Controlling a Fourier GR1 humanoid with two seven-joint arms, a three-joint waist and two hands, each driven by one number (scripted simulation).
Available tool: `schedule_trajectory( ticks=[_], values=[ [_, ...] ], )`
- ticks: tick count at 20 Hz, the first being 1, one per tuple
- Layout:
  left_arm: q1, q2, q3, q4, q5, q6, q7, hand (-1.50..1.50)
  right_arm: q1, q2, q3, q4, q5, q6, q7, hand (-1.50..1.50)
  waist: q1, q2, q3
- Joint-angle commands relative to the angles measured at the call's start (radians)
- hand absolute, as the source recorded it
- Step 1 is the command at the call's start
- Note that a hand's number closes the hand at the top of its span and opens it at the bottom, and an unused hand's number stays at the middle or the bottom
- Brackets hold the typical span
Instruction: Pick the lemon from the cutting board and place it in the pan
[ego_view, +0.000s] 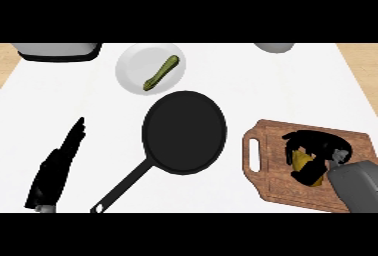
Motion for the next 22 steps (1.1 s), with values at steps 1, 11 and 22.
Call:
schedule_trajectory(
  ticks=[1,11,22],
  values=[
    [0.019,0.016,0.03,-0.056,0.032,-0.037,0.032,0.0,0.011,0.004,-0.045,0.043,-0.04,0.045,-0.046,1.5,0.001,0.007,0.009],
    [0.059,-0.001,0.059,0.002,0.003,0.023,0.002,0.0,0.362,0.309,-0.152,-0.244,0.134,-0.454,0.502,1.5,-0.113,-0.022,0.003],
    [0.025,0.0,0.047,0.025,-0.001,0.003,-0.005,0.0,0.381,0.281,0.174,-0.795,0.762,-0.738,0.677,1.5,-0.053,-0.012,0.003]
  ],
)
